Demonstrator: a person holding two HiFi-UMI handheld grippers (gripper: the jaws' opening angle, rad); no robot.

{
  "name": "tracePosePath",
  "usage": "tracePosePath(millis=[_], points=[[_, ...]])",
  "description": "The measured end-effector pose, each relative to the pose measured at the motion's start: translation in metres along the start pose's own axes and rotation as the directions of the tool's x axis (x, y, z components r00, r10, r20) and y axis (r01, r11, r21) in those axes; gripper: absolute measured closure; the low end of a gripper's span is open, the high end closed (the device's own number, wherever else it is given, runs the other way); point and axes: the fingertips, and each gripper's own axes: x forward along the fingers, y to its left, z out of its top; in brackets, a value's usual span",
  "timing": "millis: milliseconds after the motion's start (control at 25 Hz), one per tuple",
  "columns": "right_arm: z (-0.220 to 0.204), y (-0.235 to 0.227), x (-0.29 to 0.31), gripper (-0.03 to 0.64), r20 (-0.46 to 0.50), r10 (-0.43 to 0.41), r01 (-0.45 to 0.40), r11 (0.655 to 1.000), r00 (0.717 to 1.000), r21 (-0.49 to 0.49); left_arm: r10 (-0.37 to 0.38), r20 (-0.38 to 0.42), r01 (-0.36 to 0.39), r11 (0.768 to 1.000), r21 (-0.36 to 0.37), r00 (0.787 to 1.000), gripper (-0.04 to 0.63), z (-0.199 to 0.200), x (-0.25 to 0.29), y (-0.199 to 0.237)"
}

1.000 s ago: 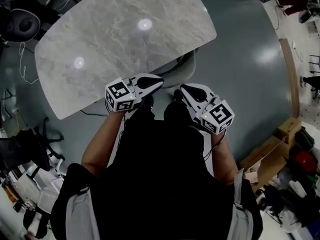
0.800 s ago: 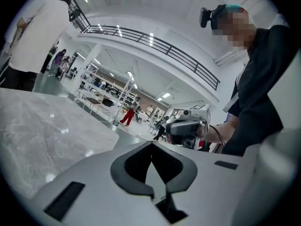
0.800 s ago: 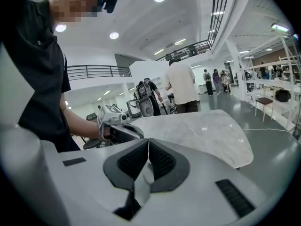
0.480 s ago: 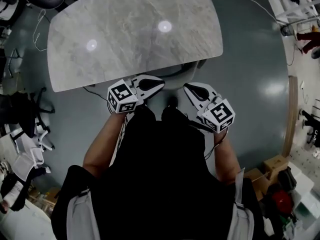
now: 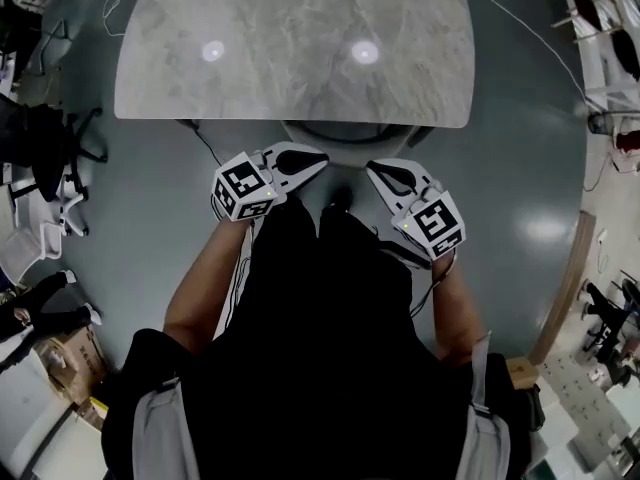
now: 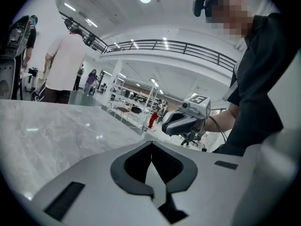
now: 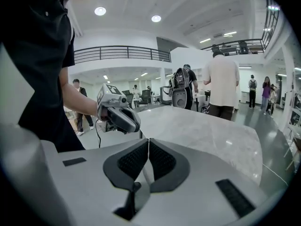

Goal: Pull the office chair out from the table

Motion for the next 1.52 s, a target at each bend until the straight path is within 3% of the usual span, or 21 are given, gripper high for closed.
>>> tracePosePath(millis=[280, 600, 800, 920, 1160, 1400, 1520], points=[[-0.005, 0.007, 0.014, 0.595, -0.030, 0.040, -0.041, 0.999, 0.999, -0.035, 0.053, -0.024, -0.052, 0.998, 0.029, 0.998, 0.583, -0.012, -0.012, -0.007], [-0.026, 0.015, 0.033, 0.595, -0.127, 0.061, -0.069, 0.996, 0.990, -0.060, 0.033, -0.058, -0.031, 0.999, 0.043, 0.998, 0.581, -0.011, -0.003, 0.006], [-0.044, 0.012, 0.042, 0.595, -0.154, 0.090, -0.092, 0.996, 0.984, -0.006, -0.001, -0.077, 0.003, 1.000, 0.028, 0.997, 0.572, -0.015, 0.012, 0.017], [-0.057, 0.004, 0.048, 0.594, -0.172, 0.086, -0.086, 0.996, 0.981, 0.008, -0.008, -0.128, 0.014, 0.999, 0.046, 0.992, 0.541, -0.027, 0.022, 0.023], [-0.083, -0.002, 0.058, 0.565, -0.237, 0.102, -0.108, 0.994, 0.966, -0.011, 0.002, -0.296, 0.044, 0.988, 0.147, 0.955, 0.498, -0.065, 0.039, 0.029], [-0.087, 0.002, 0.076, 0.484, -0.262, 0.127, -0.144, 0.989, 0.957, -0.044, 0.014, -0.382, 0.073, 0.974, 0.213, 0.924, 0.457, -0.092, 0.043, 0.035], [-0.091, 0.007, 0.082, 0.455, -0.291, 0.136, -0.167, 0.983, 0.947, -0.082, 0.027, -0.445, 0.092, 0.965, 0.244, 0.895, 0.448, -0.106, 0.046, 0.036]])
